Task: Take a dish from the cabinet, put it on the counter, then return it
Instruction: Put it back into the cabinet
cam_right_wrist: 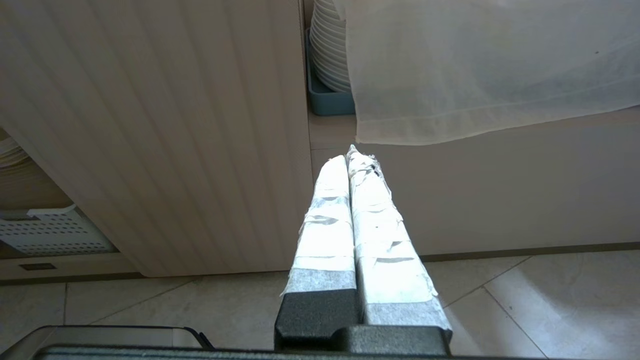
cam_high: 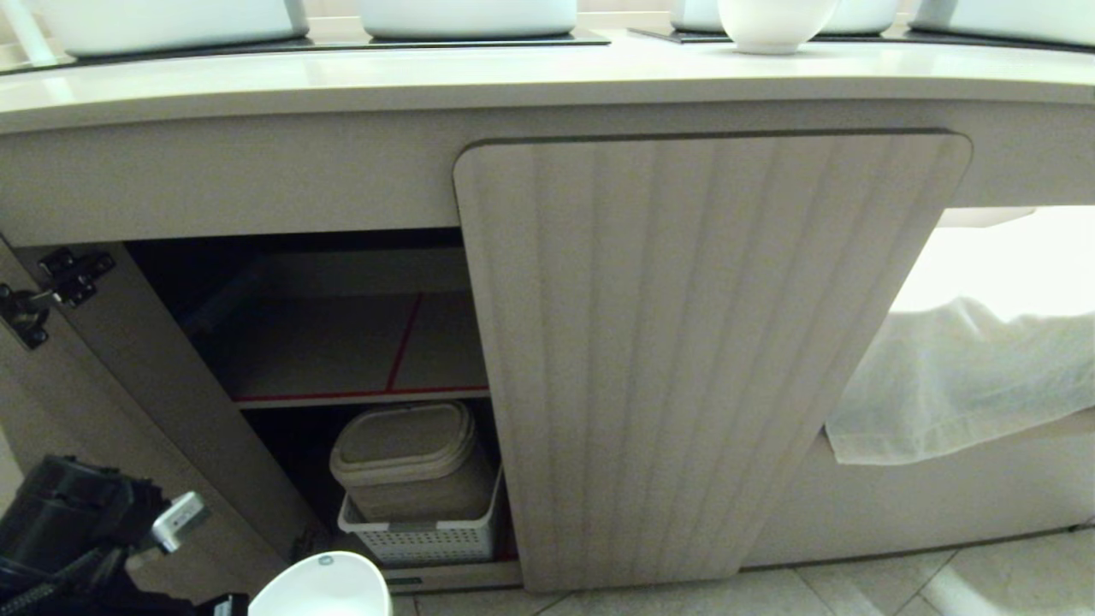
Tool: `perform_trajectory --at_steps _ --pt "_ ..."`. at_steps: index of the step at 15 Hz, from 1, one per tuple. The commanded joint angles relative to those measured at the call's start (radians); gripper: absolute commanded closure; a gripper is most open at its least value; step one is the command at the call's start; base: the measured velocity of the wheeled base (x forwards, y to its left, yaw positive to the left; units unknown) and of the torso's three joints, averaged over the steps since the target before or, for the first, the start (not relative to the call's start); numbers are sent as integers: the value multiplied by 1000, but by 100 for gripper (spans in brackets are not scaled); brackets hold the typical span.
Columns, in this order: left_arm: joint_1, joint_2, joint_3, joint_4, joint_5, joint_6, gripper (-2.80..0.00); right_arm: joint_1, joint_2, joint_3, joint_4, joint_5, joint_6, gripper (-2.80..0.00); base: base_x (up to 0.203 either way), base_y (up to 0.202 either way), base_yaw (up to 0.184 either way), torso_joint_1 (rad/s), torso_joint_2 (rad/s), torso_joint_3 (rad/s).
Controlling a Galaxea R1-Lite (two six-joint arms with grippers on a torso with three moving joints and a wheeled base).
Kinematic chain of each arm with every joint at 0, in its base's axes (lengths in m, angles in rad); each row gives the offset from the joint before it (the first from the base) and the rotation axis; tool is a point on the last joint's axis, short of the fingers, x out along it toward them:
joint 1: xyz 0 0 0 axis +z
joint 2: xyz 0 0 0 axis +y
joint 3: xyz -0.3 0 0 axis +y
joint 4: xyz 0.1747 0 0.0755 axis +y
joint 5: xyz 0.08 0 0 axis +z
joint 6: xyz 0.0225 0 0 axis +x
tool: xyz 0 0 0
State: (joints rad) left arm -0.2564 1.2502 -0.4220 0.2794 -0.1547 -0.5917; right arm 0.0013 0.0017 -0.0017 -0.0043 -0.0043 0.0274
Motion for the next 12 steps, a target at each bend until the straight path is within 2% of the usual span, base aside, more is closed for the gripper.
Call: perform_trajectory --at_steps 1,3,9,12 --pt "2 53 -23 1 2 -5 0 0 0 0 0 0 0 0 0 0 0 0 0 0" --pt "20 82 -53 1 1 -12 0 0 0 0 0 0 0 0 0 0 0 0 0 0" --pt "42 239 -197 -2 3 -87 0 0 0 0 0 0 0 0 0 0 0 0 0 0" --pt "42 308 -218 -125 4 -136 0 0 0 0 0 0 0 0 0 0 0 0 0 0"
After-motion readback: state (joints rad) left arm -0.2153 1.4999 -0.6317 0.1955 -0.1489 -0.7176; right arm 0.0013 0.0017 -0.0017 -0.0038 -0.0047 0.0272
